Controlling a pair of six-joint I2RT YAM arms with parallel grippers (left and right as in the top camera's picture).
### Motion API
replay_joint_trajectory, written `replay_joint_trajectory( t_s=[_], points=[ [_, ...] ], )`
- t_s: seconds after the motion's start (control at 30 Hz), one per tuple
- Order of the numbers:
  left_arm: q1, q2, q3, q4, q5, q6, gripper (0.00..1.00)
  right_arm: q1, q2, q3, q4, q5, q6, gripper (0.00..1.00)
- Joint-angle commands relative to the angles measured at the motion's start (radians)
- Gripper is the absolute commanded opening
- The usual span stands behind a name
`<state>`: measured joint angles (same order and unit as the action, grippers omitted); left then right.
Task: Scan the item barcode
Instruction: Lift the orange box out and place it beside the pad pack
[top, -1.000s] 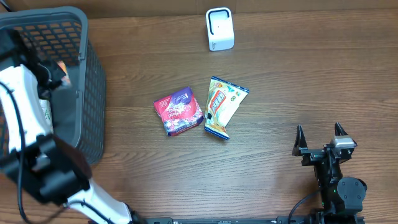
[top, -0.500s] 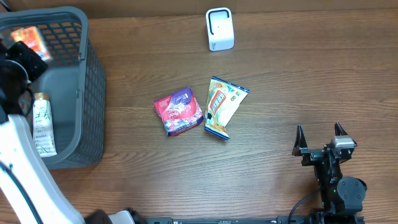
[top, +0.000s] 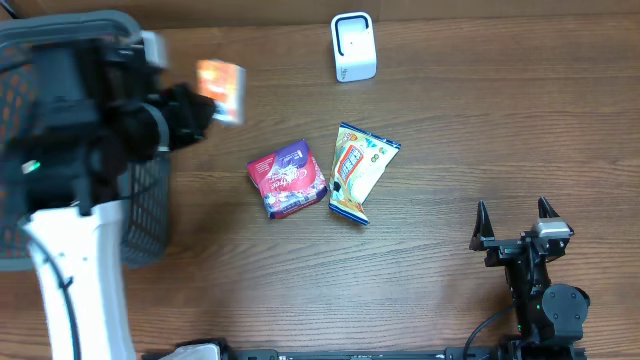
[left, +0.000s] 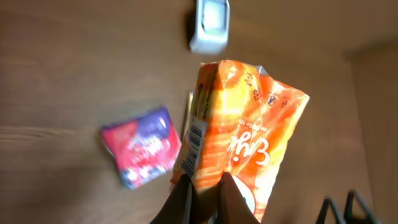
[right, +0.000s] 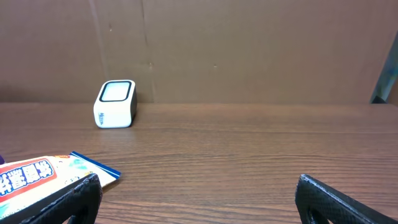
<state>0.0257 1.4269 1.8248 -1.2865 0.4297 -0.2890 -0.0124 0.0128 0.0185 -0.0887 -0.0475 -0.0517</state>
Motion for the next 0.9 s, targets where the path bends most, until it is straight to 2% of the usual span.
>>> replay_joint_trajectory(
  t_s=[0.0,0.33,0.63,0.87],
  points=[
    [-0.111,0.053,-0.064,0.007,-0.078,0.004,0.04,0.004,-0.01,-0.01,0.007,0.002,0.002,1.0],
    [-0.327,0.294,-0.169,0.121,-0.306,-0.032,0.04,0.004,-0.01,-0.01,0.007,0.002,0.002,1.0],
    [-0.393,0.518,-0.169,0.268,-0.308,-0.089,0.04,0.004,-0.01,-0.01,0.007,0.002,0.002,1.0],
    [-0.413,0.621,-0.169,0.265,-0.298,-0.121,0.04,0.004,-0.01,-0.01,0.007,0.002,0.002,1.0]
  ],
)
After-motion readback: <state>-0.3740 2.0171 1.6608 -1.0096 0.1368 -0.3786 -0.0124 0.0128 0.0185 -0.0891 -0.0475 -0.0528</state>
